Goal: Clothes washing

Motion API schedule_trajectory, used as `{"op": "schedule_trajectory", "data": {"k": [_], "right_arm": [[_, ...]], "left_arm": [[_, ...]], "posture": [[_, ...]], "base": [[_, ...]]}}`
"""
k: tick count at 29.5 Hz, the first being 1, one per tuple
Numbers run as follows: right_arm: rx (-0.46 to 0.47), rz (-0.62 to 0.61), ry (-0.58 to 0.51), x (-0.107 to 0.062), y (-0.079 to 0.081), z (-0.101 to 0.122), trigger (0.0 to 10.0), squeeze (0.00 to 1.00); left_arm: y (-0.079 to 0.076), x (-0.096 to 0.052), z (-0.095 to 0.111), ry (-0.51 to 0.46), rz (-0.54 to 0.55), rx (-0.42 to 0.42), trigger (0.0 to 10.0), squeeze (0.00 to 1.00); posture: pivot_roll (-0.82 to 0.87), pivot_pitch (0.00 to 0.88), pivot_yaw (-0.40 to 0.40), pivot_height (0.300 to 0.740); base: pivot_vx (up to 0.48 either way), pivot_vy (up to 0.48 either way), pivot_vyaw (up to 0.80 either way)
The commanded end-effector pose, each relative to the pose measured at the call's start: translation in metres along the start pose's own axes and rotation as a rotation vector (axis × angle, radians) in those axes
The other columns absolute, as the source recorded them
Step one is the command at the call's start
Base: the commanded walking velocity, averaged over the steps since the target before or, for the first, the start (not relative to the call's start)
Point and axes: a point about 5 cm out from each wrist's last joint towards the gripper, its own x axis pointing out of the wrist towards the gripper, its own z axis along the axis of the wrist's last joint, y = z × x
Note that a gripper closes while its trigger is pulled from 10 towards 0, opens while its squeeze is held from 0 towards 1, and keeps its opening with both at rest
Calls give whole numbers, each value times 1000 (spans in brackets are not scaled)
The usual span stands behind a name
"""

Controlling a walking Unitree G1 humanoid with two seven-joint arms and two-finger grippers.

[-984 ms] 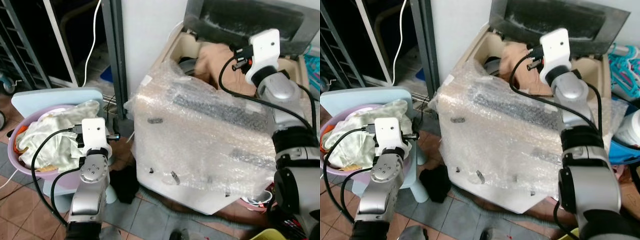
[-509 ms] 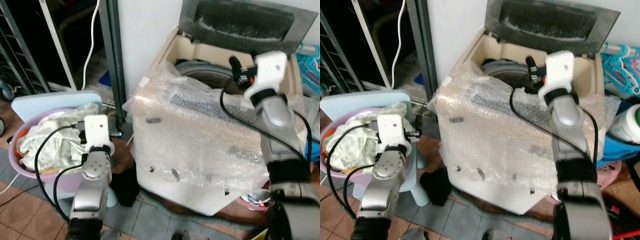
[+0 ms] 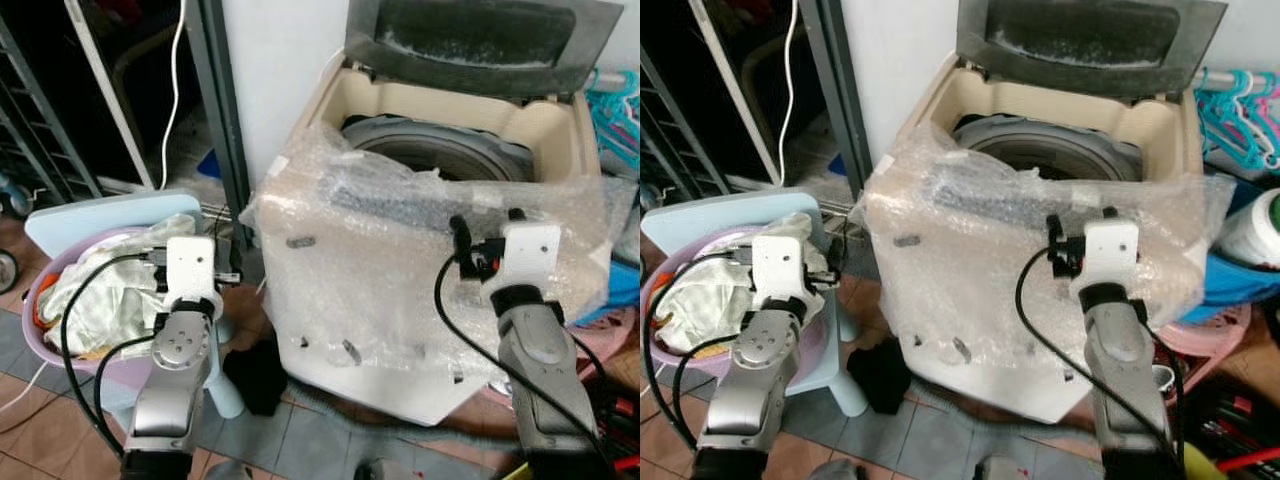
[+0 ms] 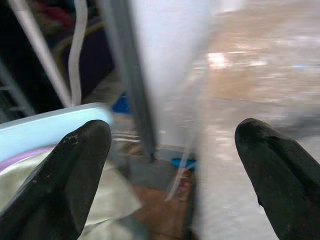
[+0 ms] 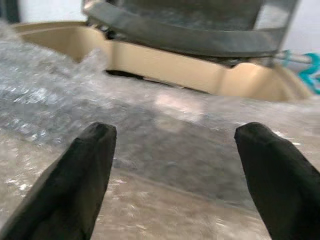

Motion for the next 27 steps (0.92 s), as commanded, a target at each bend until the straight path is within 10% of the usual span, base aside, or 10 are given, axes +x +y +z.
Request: {"op": "schedule_trajectory", "data": {"k": [1,2,3,27], "right_arm": [[-6,1,-20,-1,0,8,10000,851],[-6,1,-20,-1,0,8,10000,851],[10,3,-13,0,0,8,10000,0],[29,-43,181,-5,-6,-18,10000,0]], "left_arm": [[-2,0,5,-14,-15,-1,10000,0],[-2,0,5,-14,-15,-1,10000,0],[-3,1,5,-14,-17,-1,10000,0],[-1,0,0,9,-16,2,10000,0]], "posture": [[-71,0,25,740],[-71,0,25,740],[-73,0,24,740],[-78,0,19,740]], "base": [[0,0,-400],[0,0,-400],[0,0,0],[-269,0,0]]}}
